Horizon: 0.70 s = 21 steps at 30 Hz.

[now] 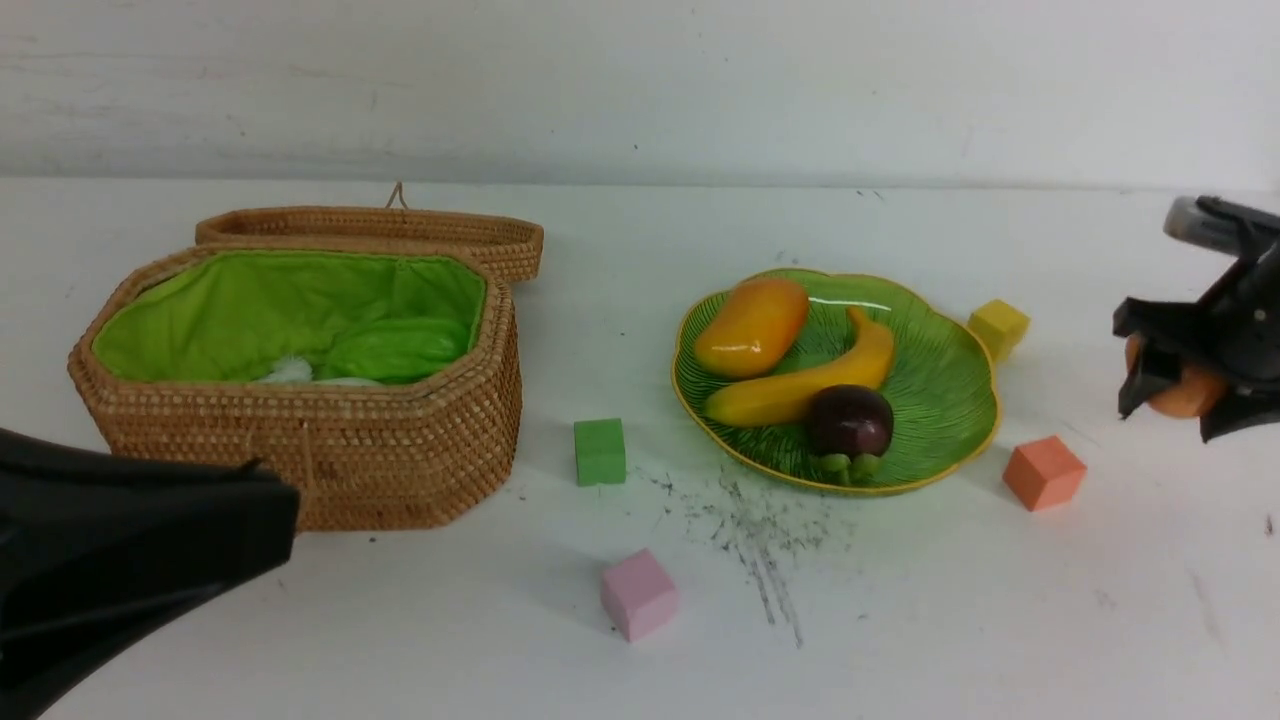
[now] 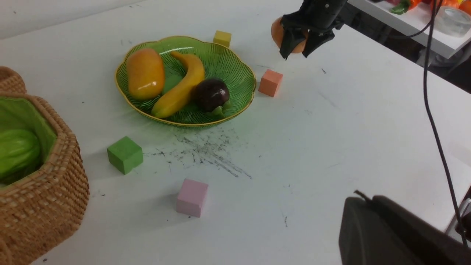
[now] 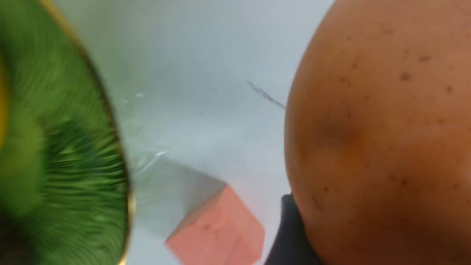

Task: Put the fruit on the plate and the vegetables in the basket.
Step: Use the right arm to grab a potato and put it into the left basket

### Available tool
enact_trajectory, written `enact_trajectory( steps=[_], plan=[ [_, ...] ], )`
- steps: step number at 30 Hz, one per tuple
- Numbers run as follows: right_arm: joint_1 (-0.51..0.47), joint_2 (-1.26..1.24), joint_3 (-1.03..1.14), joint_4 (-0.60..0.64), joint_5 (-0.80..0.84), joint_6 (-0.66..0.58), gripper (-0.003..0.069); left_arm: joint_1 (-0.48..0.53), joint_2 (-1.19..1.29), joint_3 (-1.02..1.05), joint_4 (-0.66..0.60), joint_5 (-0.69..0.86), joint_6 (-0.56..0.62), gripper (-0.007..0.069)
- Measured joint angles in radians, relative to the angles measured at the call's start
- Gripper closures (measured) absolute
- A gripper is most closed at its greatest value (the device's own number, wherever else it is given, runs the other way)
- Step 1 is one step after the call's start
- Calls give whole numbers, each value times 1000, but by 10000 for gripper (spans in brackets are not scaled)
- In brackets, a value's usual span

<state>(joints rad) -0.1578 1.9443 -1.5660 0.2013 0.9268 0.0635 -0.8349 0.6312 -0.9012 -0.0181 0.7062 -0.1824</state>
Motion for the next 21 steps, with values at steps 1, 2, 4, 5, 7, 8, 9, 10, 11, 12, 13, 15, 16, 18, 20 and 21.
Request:
enact_trajectory(
  steps=[1,2,4,5,7,8,9,10,11,12,13,15,16,18,20,21],
  plan=[
    [1,-19,0,2,4,-2,174,0,0,0,3,0,0,623],
    [7,-51,0,10,11,-9,174,0,0,0,8,0,0,622],
    [41,-121,0,35,17,-49,174,0,0,0,37,0,-7,621],
    [69,-152,0,56,17,-79,174,0,0,0,58,1,-22,621],
    [159,-210,-2,129,6,-170,174,0,0,0,128,14,-91,621],
    [210,-230,-7,173,-5,-219,174,0,0,0,162,26,-125,621],
    [254,-241,-15,209,-16,-260,174,0,0,0,209,45,-172,621],
    [313,-248,-31,258,-37,-313,174,0,-1,0,261,67,-222,621],
    [373,-249,-50,308,-65,-365,174,0,-2,-1,315,94,-273,621],
    [422,-246,-71,354,-91,-418,174,0,-7,-1,367,121,-314,621],
    [483,-236,-96,397,-126,-470,174,0,-14,-1,416,149,-364,621],
    [601,-196,-155,470,-210,-571,174,0,-29,-2,489,197,-450,620],
    [656,-167,-182,493,-258,-613,174,0,-40,-3,521,221,-486,620],
    [735,-110,-240,526,-339,-695,174,0,-55,-4,561,251,-525,620],
    [820,-17,-321,548,-450,-794,174,0,-63,-7,586,285,-558,620],
    [843,19,-349,549,-489,-825,174,0,-64,-7,589,294,-561,620]
  ],
)
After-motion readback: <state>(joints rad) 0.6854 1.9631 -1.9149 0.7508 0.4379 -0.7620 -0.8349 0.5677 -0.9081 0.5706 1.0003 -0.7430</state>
